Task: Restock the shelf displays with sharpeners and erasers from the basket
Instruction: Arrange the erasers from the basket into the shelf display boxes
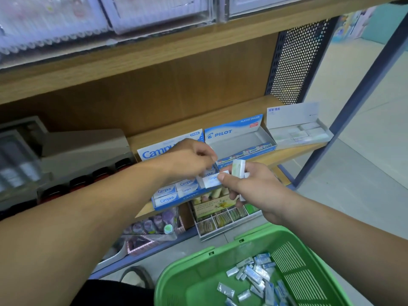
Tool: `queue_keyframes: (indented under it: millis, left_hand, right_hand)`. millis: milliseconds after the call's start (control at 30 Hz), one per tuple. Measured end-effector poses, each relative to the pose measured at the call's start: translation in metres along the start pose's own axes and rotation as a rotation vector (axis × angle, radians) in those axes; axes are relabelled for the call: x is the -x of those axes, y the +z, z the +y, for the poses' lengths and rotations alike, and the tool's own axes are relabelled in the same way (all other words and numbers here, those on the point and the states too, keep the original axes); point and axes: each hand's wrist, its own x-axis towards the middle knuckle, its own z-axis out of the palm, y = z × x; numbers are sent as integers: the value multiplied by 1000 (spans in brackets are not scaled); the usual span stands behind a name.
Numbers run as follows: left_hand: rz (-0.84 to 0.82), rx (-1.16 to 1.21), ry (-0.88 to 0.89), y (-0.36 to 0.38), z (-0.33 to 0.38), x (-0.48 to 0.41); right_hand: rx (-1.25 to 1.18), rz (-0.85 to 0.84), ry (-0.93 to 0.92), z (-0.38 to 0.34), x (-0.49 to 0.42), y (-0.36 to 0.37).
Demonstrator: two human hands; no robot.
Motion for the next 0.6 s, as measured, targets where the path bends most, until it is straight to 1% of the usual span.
queue_keyframes:
  millis: [67, 100, 200, 267, 333, 367, 467, 500, 533, 600]
  left_hand:
    - [-159, 15, 3, 1, 4, 9]
    - [-198, 31, 12, 1, 3, 11]
    - [-259, 170, 44, -3, 0, 14]
    - [-257, 201, 66, -8, -1, 16]
    - [-197, 182, 48, -14, -4, 16]
    - [-136, 148, 27, -18, -7, 15]
    - [104, -88, -57, -30, -27, 10]
    - [145, -168, -78, -31, -33, 9]
    - [155, -216, -96, -31, -39, 8]
    - [130, -240, -132, -26, -47, 8]
  right_hand:
    - [-50, -6, 14, 2, -2, -3]
    - [-66, -14, 22, 3, -3, -4]
    - [-112, -15, 42, 3, -4, -4]
    - [-134, -16, 32, 2, -4, -5]
    - [-76, -13, 28, 1, -4, -5]
    - [-41, -11, 41, 2, -3, -4]
    - [-30, -26, 108, 4, -2, 0]
    - [-36, -31, 118, 5, -1, 2]
    - [-34, -38, 118, 4, -1, 4]
    - [-33, -70, 110, 2, -1, 9]
